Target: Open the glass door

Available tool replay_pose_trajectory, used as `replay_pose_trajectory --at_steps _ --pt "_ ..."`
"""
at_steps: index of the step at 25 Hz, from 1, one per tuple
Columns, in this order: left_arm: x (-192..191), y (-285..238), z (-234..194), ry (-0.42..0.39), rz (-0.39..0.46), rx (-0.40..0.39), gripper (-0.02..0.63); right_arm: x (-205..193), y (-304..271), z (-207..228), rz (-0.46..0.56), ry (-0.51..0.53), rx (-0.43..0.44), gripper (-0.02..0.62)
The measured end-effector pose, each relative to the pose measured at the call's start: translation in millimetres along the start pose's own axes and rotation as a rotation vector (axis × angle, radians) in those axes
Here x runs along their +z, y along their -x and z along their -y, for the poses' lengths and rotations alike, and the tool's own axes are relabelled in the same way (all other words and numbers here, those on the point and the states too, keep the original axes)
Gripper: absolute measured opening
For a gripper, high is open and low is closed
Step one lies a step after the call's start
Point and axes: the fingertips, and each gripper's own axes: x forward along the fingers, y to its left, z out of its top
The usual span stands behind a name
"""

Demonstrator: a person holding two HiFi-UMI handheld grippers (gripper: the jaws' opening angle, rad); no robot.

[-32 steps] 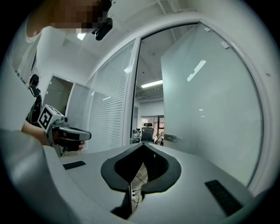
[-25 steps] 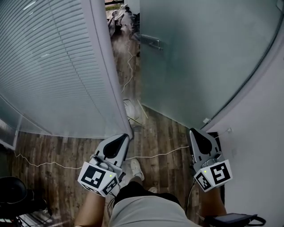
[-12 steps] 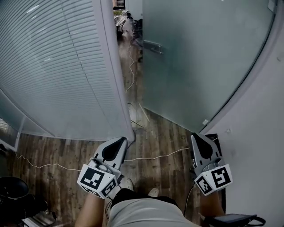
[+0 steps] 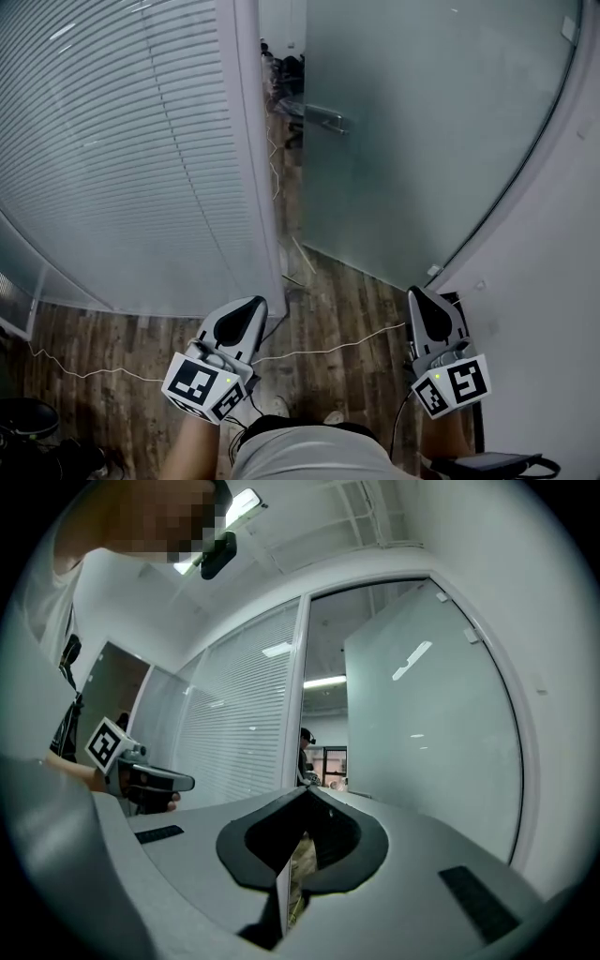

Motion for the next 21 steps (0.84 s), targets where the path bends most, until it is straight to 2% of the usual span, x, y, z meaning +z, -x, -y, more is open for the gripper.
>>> replay_pose_trajectory --at_steps 21 --pt "1 14 -1 -0.007 0.015 -0.020 0.000 -1 8 -21 -0.037 0.032 -0.012 0.000"
